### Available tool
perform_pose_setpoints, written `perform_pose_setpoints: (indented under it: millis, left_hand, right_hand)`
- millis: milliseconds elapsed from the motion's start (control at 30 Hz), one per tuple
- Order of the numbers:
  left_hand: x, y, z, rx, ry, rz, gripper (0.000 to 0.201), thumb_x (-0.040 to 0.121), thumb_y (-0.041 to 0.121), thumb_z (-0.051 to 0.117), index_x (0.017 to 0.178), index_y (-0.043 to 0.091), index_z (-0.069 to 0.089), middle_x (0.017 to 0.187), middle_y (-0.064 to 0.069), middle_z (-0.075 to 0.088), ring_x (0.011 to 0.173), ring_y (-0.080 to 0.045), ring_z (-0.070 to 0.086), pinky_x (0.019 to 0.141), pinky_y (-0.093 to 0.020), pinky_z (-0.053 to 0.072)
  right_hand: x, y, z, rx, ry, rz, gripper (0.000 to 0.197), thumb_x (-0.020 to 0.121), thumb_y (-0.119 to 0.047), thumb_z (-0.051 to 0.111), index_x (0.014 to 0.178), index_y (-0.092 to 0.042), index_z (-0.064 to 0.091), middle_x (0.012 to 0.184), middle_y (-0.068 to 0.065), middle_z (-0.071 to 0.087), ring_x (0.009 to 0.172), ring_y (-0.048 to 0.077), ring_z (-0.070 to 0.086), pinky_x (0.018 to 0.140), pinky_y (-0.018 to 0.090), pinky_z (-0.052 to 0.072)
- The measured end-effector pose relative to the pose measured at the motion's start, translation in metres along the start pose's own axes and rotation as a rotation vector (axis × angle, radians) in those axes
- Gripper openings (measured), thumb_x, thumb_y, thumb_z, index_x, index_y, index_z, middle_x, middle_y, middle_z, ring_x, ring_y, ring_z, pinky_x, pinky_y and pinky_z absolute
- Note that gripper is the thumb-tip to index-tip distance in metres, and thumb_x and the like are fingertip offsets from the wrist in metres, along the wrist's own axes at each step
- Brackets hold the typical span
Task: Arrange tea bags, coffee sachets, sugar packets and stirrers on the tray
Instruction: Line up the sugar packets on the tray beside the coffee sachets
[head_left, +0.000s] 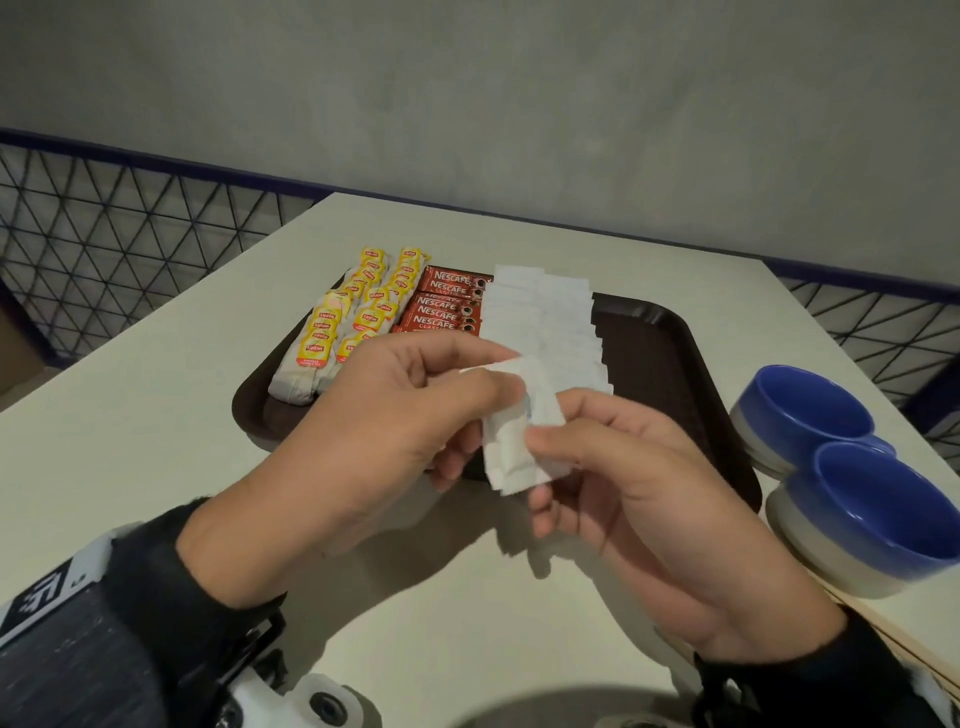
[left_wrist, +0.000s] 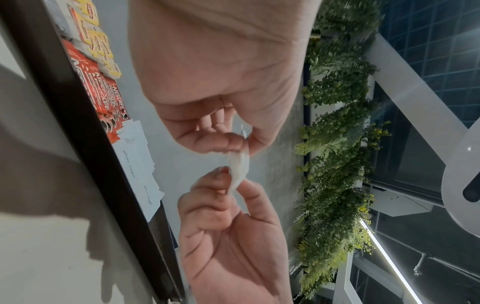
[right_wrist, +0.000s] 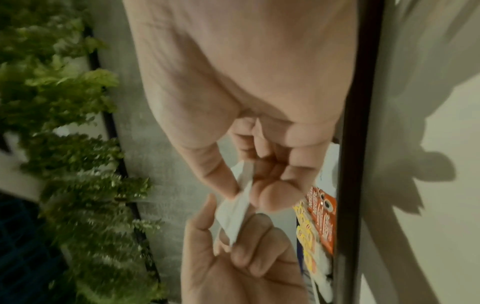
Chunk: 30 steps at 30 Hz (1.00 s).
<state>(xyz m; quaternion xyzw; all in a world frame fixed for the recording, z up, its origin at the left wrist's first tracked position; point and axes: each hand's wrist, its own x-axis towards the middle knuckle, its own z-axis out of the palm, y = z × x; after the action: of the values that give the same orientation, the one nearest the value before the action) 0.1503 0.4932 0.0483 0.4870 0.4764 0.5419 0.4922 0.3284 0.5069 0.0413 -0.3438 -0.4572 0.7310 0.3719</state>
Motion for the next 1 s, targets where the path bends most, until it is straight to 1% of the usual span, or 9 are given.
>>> perform_pose_setpoints:
  millis: [100, 300, 400, 533, 600, 667, 733, 867, 1000]
  left_hand:
    - [0.000, 0.003, 0.002, -0.107, 0.075, 0.013, 0.026, 0.074, 0.035, 0.075, 0.094, 0.018, 0.078, 0.049, -0.002, 0.049, 0.039, -0.016, 0.038, 0.038, -0.020, 0.032]
    - [0.001, 0.004, -0.003, -0.096, 0.066, 0.038, 0.049, 0.078, 0.057, 0.075, 0.095, 0.011, 0.077, 0.070, -0.007, 0.055, 0.049, -0.014, 0.047, 0.043, -0.025, 0.038]
    - [-0.001, 0.002, 0.001, 0.032, 0.058, 0.149, 0.028, 0.071, 0.038, 0.088, 0.078, 0.013, 0.080, 0.068, -0.003, 0.066, 0.050, -0.006, 0.050, 0.049, -0.020, 0.041]
    - [-0.001, 0.002, 0.001, 0.062, 0.070, 0.192, 0.007, 0.080, 0.010, 0.078, 0.074, 0.006, 0.077, 0.059, 0.006, 0.066, 0.046, 0.001, 0.053, 0.051, -0.010, 0.041]
    - [-0.001, 0.004, 0.001, 0.057, 0.066, 0.199, 0.006, 0.078, 0.013, 0.078, 0.075, 0.008, 0.078, 0.059, 0.006, 0.067, 0.048, 0.001, 0.054, 0.052, -0.010, 0.041]
    - [-0.002, 0.005, 0.002, 0.028, 0.055, 0.210, 0.019, 0.070, 0.024, 0.079, 0.080, 0.009, 0.080, 0.068, -0.007, 0.072, 0.054, -0.002, 0.057, 0.052, -0.010, 0.042]
    - [-0.004, 0.006, 0.004, -0.002, 0.035, 0.211, 0.021, 0.070, 0.021, 0.078, 0.083, 0.005, 0.080, 0.073, -0.015, 0.073, 0.057, -0.006, 0.060, 0.051, -0.011, 0.044]
    - [-0.004, 0.005, 0.004, -0.009, 0.003, 0.205, 0.009, 0.078, 0.010, 0.075, 0.080, 0.002, 0.079, 0.065, -0.001, 0.074, 0.054, -0.002, 0.064, 0.052, -0.010, 0.046]
    - [-0.004, 0.004, 0.003, -0.006, -0.002, 0.198, 0.014, 0.079, 0.015, 0.073, 0.083, 0.003, 0.080, 0.059, 0.007, 0.070, 0.052, 0.001, 0.060, 0.056, -0.010, 0.046]
  right_hand:
    - [-0.001, 0.000, 0.000, 0.107, -0.112, 0.112, 0.036, 0.082, -0.004, 0.072, 0.110, 0.016, 0.061, 0.091, 0.022, 0.061, 0.061, 0.020, 0.060, 0.052, 0.026, 0.055]
    - [0.000, 0.001, 0.005, 0.280, -0.065, 0.070, 0.031, 0.082, -0.010, 0.068, 0.112, -0.003, 0.076, 0.095, 0.013, 0.072, 0.067, 0.016, 0.066, 0.062, 0.025, 0.060]
    - [0.002, 0.003, 0.005, 0.188, -0.028, 0.032, 0.035, 0.082, -0.012, 0.070, 0.116, -0.006, 0.073, 0.101, 0.015, 0.074, 0.074, 0.021, 0.069, 0.066, 0.029, 0.061]
    - [0.003, 0.008, 0.006, -0.029, 0.051, -0.037, 0.033, 0.082, -0.024, 0.074, 0.114, -0.015, 0.075, 0.099, 0.016, 0.076, 0.080, 0.024, 0.069, 0.071, 0.035, 0.059]
    - [0.004, 0.009, 0.007, -0.079, 0.069, -0.079, 0.028, 0.084, -0.025, 0.080, 0.111, -0.016, 0.075, 0.095, 0.015, 0.075, 0.078, 0.023, 0.069, 0.069, 0.034, 0.057]
    - [0.004, 0.008, 0.006, -0.082, 0.056, -0.105, 0.030, 0.082, -0.025, 0.077, 0.111, -0.016, 0.076, 0.093, 0.015, 0.074, 0.074, 0.022, 0.067, 0.064, 0.032, 0.056]
    - [0.004, 0.007, 0.007, -0.077, 0.034, -0.120, 0.034, 0.082, -0.024, 0.073, 0.114, -0.015, 0.075, 0.093, 0.013, 0.073, 0.072, 0.020, 0.065, 0.062, 0.030, 0.054]
    - [0.002, 0.007, 0.009, -0.076, 0.070, -0.186, 0.029, 0.083, -0.027, 0.074, 0.107, -0.011, 0.077, 0.091, 0.010, 0.074, 0.076, 0.018, 0.063, 0.062, 0.031, 0.052]
    - [0.001, 0.009, 0.010, -0.163, 0.126, -0.287, 0.026, 0.080, -0.032, 0.071, 0.099, -0.017, 0.078, 0.090, 0.010, 0.076, 0.077, 0.016, 0.066, 0.063, 0.032, 0.052]
